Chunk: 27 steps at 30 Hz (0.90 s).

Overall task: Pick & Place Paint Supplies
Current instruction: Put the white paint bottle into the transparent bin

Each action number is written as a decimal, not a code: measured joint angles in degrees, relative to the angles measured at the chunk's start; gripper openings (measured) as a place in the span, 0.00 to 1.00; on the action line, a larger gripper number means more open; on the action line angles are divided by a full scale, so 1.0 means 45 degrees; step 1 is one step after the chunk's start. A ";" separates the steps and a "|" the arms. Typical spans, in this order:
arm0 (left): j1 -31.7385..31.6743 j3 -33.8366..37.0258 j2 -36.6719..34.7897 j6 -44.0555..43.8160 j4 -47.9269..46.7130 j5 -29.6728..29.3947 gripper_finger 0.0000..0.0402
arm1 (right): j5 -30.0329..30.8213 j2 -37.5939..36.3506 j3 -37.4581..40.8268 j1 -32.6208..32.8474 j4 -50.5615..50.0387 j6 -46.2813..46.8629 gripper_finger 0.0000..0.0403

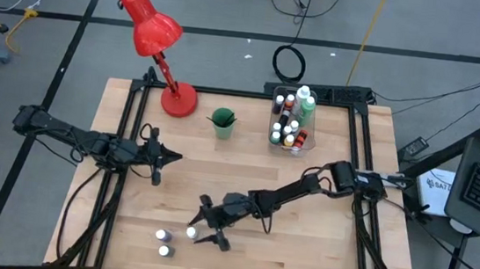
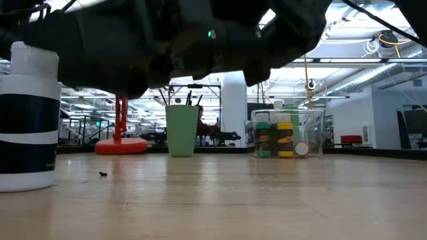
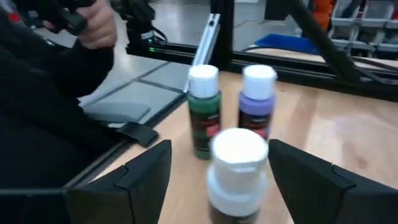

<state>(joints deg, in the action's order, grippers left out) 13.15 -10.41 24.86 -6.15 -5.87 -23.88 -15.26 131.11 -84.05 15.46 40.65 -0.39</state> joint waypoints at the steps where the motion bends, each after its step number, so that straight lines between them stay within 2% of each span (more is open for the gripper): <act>1: 0.0000 0.0000 0.0000 0.0002 -0.0005 -0.0007 0.06 | 0.0015 0.0000 0.0000 -0.0020 -0.0007 -0.0005 0.64; 17: 0.0000 0.0000 -0.0003 0.0281 0.0005 -0.0039 0.06 | -0.0302 0.0010 0.0000 -0.0056 0.0234 -0.0307 0.53; 23: 0.0000 0.0000 -0.0005 0.0311 0.0010 -0.0039 0.06 | -0.0305 0.0010 0.0000 -0.0053 0.0145 -0.0341 0.45; 27: 0.0000 0.0000 -0.0004 0.0312 0.0015 -0.0041 0.06 | -0.0331 0.0010 0.0000 -0.0062 0.0123 -0.0608 0.37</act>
<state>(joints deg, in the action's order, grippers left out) 13.15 -10.41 24.85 -4.75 -5.80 -24.06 -16.75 131.15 -84.05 15.18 41.20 -3.12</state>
